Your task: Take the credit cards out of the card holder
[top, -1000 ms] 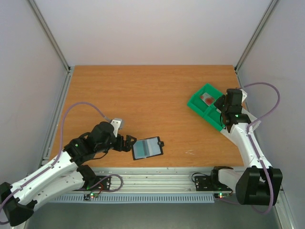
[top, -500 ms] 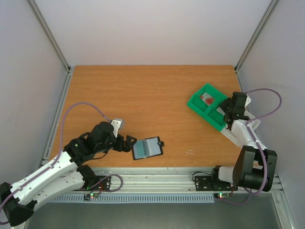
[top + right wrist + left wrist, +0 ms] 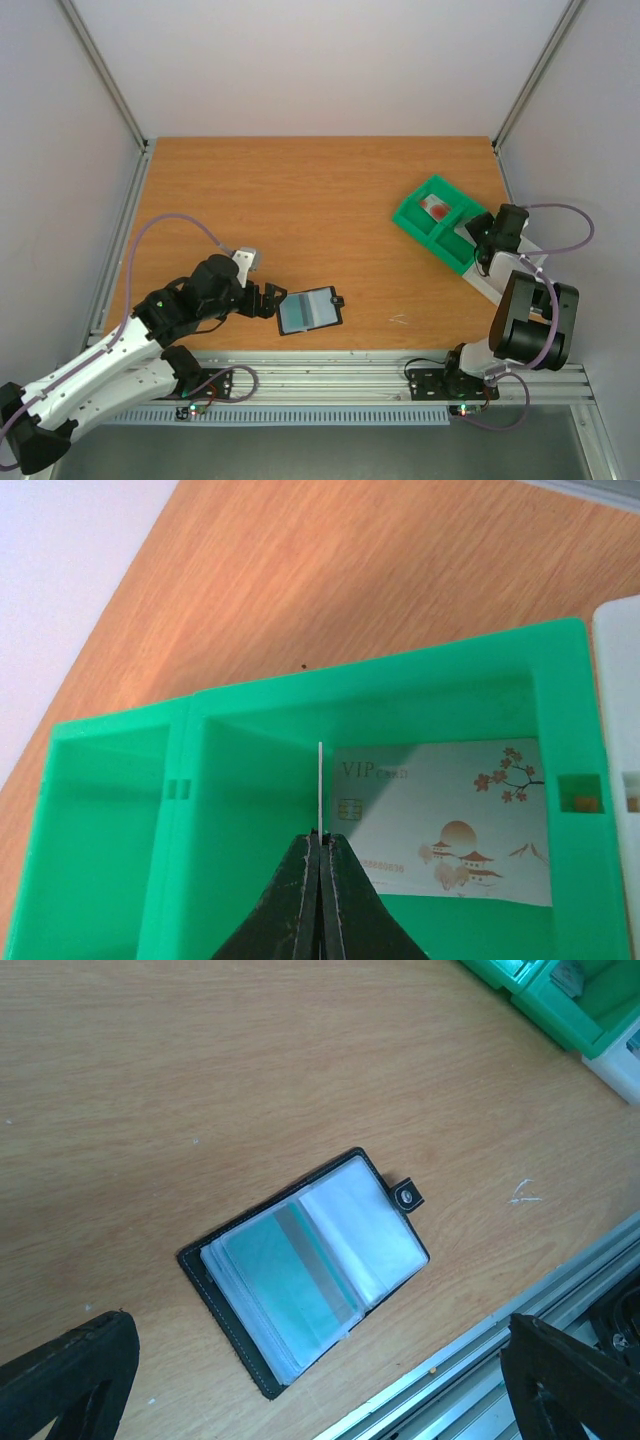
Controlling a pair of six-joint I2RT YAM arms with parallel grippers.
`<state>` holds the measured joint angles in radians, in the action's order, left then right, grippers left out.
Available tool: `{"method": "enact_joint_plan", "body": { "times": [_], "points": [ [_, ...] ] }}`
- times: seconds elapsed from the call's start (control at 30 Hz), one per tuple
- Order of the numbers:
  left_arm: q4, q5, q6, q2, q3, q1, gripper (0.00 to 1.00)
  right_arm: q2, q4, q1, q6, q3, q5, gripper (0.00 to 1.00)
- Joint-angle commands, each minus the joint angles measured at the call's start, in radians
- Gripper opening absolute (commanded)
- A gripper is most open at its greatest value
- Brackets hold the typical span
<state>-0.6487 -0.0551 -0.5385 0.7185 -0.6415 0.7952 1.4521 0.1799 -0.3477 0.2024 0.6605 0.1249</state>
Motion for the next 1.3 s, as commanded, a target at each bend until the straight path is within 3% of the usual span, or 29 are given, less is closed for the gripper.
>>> {"method": "enact_joint_plan", "body": {
  "times": [0.0,0.2,0.57,1.07,1.27],
  "points": [
    [0.020,0.014,0.024,-0.003,-0.045,-0.001,0.99,0.042,0.107,-0.019,0.037,-0.015,0.060,0.01],
    [0.014,0.009,0.019,-0.002,-0.047,-0.002,0.99,0.097,0.118,-0.024,0.037,-0.001,0.064,0.02],
    [0.007,0.017,0.014,-0.003,-0.061,-0.001,0.99,0.114,0.114,-0.046,0.044,-0.009,0.073,0.15],
    [-0.003,0.017,0.000,-0.010,-0.062,-0.001,0.99,0.085,-0.122,-0.049,0.034,0.083,-0.002,0.20],
    [-0.014,0.022,0.003,-0.007,-0.061,-0.001,0.99,0.093,-0.213,-0.048,0.058,0.125,-0.024,0.29]
  ]
}}
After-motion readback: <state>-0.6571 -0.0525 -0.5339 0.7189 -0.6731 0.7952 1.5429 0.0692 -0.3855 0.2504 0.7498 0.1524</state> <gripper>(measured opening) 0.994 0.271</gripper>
